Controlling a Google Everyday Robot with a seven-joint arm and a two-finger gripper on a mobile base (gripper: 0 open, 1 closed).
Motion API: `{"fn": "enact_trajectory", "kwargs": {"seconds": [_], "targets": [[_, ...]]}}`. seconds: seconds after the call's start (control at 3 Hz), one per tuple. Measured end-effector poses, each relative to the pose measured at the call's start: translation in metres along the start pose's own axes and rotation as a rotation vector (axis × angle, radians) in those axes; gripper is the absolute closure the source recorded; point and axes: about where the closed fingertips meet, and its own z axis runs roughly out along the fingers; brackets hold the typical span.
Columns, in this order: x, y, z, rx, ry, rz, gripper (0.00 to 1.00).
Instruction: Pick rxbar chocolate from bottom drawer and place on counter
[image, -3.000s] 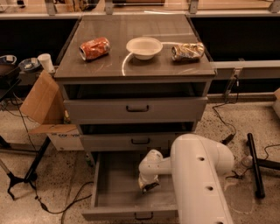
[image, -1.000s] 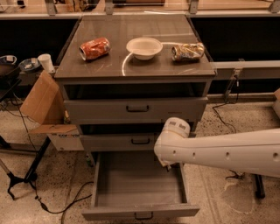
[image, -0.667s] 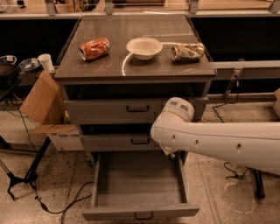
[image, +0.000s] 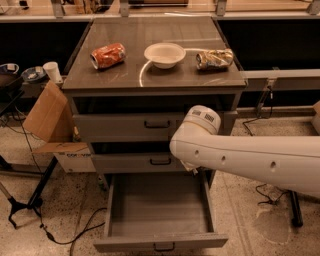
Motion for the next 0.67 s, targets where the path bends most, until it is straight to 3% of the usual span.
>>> {"fn": "enact_trajectory", "kwargs": {"seconds": [0.67], "targets": [[0.072,0.019,-0.096,-0.084,0.186,-0.049,1.0]]}}
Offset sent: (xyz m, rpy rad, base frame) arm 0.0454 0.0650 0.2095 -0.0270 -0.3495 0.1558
